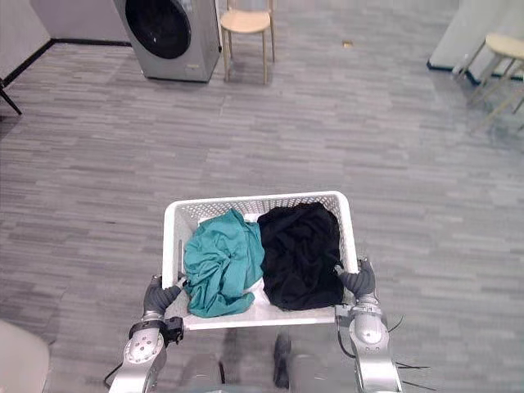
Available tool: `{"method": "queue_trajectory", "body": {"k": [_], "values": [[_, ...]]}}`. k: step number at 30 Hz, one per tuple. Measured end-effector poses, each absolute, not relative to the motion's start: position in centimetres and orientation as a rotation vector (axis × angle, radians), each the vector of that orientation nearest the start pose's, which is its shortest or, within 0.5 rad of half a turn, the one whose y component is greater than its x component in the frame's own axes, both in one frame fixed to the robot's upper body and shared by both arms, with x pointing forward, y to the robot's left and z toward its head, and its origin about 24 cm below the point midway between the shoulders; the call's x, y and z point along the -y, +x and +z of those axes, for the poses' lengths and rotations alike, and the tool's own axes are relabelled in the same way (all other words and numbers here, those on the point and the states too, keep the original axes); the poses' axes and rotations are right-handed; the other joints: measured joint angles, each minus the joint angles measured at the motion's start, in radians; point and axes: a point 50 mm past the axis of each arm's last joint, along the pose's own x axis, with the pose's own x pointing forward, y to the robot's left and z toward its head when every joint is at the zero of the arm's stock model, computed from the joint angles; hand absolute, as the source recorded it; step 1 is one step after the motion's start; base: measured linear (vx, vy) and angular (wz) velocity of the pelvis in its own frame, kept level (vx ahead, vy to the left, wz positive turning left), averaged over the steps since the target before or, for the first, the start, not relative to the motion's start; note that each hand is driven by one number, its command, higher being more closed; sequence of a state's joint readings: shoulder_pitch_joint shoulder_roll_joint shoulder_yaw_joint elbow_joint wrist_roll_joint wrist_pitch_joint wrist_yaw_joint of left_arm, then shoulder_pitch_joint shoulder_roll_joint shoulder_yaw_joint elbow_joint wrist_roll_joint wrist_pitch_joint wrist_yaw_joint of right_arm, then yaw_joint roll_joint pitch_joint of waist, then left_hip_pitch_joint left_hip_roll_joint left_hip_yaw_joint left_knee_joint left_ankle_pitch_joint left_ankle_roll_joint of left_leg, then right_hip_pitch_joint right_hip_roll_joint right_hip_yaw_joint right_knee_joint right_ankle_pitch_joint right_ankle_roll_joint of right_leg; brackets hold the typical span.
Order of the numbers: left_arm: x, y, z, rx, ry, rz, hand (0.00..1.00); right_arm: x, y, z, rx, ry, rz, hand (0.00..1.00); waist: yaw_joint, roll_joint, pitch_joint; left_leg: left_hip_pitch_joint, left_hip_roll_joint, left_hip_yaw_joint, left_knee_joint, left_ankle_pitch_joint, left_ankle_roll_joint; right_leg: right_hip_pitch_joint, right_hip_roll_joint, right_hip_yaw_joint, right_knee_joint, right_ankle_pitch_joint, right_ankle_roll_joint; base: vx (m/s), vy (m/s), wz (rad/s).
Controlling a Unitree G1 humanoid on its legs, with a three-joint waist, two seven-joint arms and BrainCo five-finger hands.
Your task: Pick up the laundry basket with both hands and put the clothes into the washing machine.
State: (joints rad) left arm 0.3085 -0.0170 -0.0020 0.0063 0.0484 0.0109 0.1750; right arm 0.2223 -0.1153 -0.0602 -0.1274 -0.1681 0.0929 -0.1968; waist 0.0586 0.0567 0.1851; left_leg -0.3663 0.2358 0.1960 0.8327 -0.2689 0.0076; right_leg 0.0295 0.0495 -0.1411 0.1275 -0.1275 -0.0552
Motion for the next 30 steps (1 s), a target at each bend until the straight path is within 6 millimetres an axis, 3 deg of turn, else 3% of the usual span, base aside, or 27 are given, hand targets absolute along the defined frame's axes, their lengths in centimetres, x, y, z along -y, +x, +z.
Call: {"method": "queue_trajectory", "body": {"k": [1,2,4,5,6,8,9,10,12,13,15,17,18,20,21,22,23,24,25,26,28,30], "values": [[-17.1,17.8,-2.5,-0.314,0.056,0.249,1.00,20.9,20.4,2.1,-0.158,-0.314,-0.302,1.00,0.010,-0.001,0.001,-0.010,-0.020,-0.002,-0.098,0.005,-0.007,0.017,-0.009,0.006,-0.003,-0.015,0.007,0.56,0.147,-0.16],[-17.0,17.5,-2.7,-0.328,0.053,0.248,1.00,21.1,20.4,1.9,-0.169,-0.326,-0.297,1.00,0.013,-0.005,0.003,-0.020,-0.068,-0.012,-0.349,0.058,-0.068,0.071,-0.033,0.016,-0.023,-0.051,0.036,0.46,0.147,-0.09],[-17.0,17.1,-3.0,-0.348,0.052,0.252,1.00,21.2,20.3,1.0,-0.205,-0.333,-0.294,1.00,0.020,-0.011,-0.002,0.008,-0.104,-0.004,-0.426,0.204,-0.044,0.119,-0.060,0.038,-0.045,-0.083,0.071,0.53,0.212,-0.20],[-17.1,17.1,-3.0,-0.349,0.056,0.255,1.00,21.0,20.4,0.5,-0.229,-0.325,-0.294,1.00,0.022,-0.026,-0.012,0.019,-0.136,0.005,-0.411,0.201,0.018,0.141,-0.090,0.047,-0.049,-0.097,0.093,0.65,0.254,-0.15],[-17.3,17.2,-2.9,-0.347,0.058,0.260,1.00,21.1,20.7,0.1,-0.244,-0.328,-0.289,1.00,0.012,-0.026,-0.016,0.001,-0.137,0.012,-0.345,0.152,0.091,0.142,-0.104,0.054,-0.024,-0.086,0.111,0.69,0.261,-0.12],[-17.6,17.1,-3.1,-0.363,0.075,0.255,1.00,20.8,20.9,-0.6,-0.269,-0.321,-0.280,1.00,0.016,-0.041,-0.015,0.029,-0.142,0.041,-0.303,0.074,0.109,0.056,-0.129,0.078,0.210,-0.112,0.153,0.76,0.298,-0.26],[-17.8,17.0,-3.3,-0.374,0.093,0.247,1.00,20.6,20.8,-0.8,-0.280,-0.322,-0.278,1.00,0.007,-0.055,-0.004,0.090,-0.162,0.057,-0.318,0.029,0.109,-0.061,-0.169,0.092,0.510,-0.093,0.249,0.57,0.210,-0.20],[-18.0,17.0,-3.5,-0.386,0.111,0.236,1.00,20.4,20.6,-1.4,-0.306,-0.318,-0.278,1.00,-0.006,-0.065,0.001,0.151,-0.183,0.057,-0.336,0.003,0.112,-0.131,-0.209,0.087,0.720,-0.081,0.269,0.44,0.133,-0.01],[-18.0,16.7,-3.9,-0.411,0.144,0.213,1.00,20.3,19.8,-2.6,-0.360,-0.309,-0.278,1.00,-0.029,-0.061,0.003,0.310,-0.196,0.056,-0.407,-0.031,0.118,-0.224,-0.229,0.050,0.913,-0.118,0.193,0.62,0.065,0.07],[-18.2,16.7,-3.8,-0.407,0.158,0.208,1.00,20.1,19.7,-2.6,-0.359,-0.306,-0.273,1.00,-0.043,-0.055,-0.006,0.369,-0.196,0.050,-0.464,-0.032,0.118,-0.288,-0.227,0.002,0.869,-0.139,0.155,0.66,0.031,0.07],[-18.1,17.7,-3.3,-0.377,0.168,0.192,1.00,20.3,19.9,-2.2,-0.338,-0.300,-0.287,1.00,-0.054,-0.052,-0.009,0.424,-0.196,0.026,-0.528,-0.043,0.105,-0.377,-0.222,-0.062,0.682,-0.150,0.126,0.50,-0.038,0.31],[-17.6,18.9,-3.0,-0.352,0.185,0.155,1.00,20.8,19.8,-2.1,-0.338,-0.287,-0.310,1.00,-0.073,-0.054,-0.009,0.464,-0.195,-0.007,-0.578,-0.053,0.087,-0.420,-0.207,-0.078,0.341,-0.059,0.126,0.50,-0.107,0.55],[-17.4,19.3,-3.2,-0.354,0.206,0.136,1.00,21.1,19.7,-2.1,-0.341,-0.278,-0.326,1.00,-0.082,-0.067,-0.009,0.512,-0.205,-0.028,-0.623,-0.058,0.060,-0.424,-0.211,-0.077,0.134,0.038,0.141,0.44,-0.133,0.55],[-17.2,19.0,-3.9,-0.386,0.227,0.120,1.00,21.4,18.9,-2.6,-0.371,-0.283,-0.337,1.00,-0.097,-0.084,-0.016,0.594,-0.199,-0.067,-0.651,-0.097,0.004,-0.422,-0.205,-0.028,0.064,0.110,0.142,0.60,-0.246,0.73],[-16.8,18.8,-4.4,-0.404,0.224,0.109,1.00,21.7,18.2,-3.0,-0.395,-0.293,-0.340,1.00,-0.107,-0.059,-0.024,0.621,-0.162,-0.102,-0.615,-0.138,-0.021,-0.438,-0.166,0.010,0.186,0.160,0.127,0.63,-0.281,0.78],[-16.6,18.7,-4.5,-0.409,0.227,0.100,1.00,21.9,18.0,-3.2,-0.406,-0.293,-0.345,1.00,-0.107,-0.050,-0.029,0.613,-0.138,-0.114,-0.562,-0.145,-0.033,-0.443,-0.153,0.008,0.243,0.159,0.117,0.79,-0.362,0.60],[-16.1,18.5,-4.7,-0.421,0.216,0.093,1.00,22.3,17.7,-3.2,-0.412,-0.300,-0.350,1.00,-0.102,-0.018,-0.034,0.552,-0.066,-0.121,-0.351,-0.132,-0.053,-0.425,-0.120,-0.025,0.314,0.086,0.064,0.65,-0.299,0.22],[-16.0,18.4,-4.8,-0.425,0.207,0.095,1.00,22.4,17.9,-3.1,-0.407,-0.303,-0.350,1.00,-0.098,-0.006,-0.032,0.513,-0.035,-0.120,-0.249,-0.099,-0.072,-0.409,-0.097,-0.033,0.324,0.070,0.052,0.64,-0.310,0.02],[-16.0,18.1,-5.0,-0.433,0.195,0.107,1.00,22.3,18.1,-2.9,-0.396,-0.305,-0.341,1.00,-0.094,0.004,-0.030,0.455,0.008,-0.117,-0.095,-0.021,-0.079,-0.375,-0.068,-0.037,0.324,0.043,0.034,0.49,-0.222,-0.17],[-16.2,17.9,-5.1,-0.444,0.183,0.120,1.00,22.2,18.4,-2.7,-0.386,-0.311,-0.330,1.00,-0.082,0.006,-0.030,0.403,0.037,-0.109,0.027,-0.026,-0.090,-0.332,-0.045,-0.039,0.314,0.024,0.018,0.61,-0.243,-0.22],[-16.0,17.9,-5.0,-0.436,0.163,0.117,1.00,22.3,18.6,-1.9,-0.352,-0.312,-0.337,1.00,-0.066,-0.004,-0.028,0.286,0.027,-0.103,0.119,-0.049,-0.063,-0.216,-0.025,-0.029,0.229,0.004,-0.004,0.63,-0.209,-0.12],[-15.9,18.1,-4.6,-0.410,0.144,0.115,1.00,22.3,19.1,-0.7,-0.296,-0.315,-0.338,1.00,-0.052,-0.005,-0.027,0.158,-0.011,-0.067,0.088,-0.076,-0.017,-0.118,-0.024,-0.009,0.138,-0.023,-0.009,0.50,-0.094,-0.09]]}}
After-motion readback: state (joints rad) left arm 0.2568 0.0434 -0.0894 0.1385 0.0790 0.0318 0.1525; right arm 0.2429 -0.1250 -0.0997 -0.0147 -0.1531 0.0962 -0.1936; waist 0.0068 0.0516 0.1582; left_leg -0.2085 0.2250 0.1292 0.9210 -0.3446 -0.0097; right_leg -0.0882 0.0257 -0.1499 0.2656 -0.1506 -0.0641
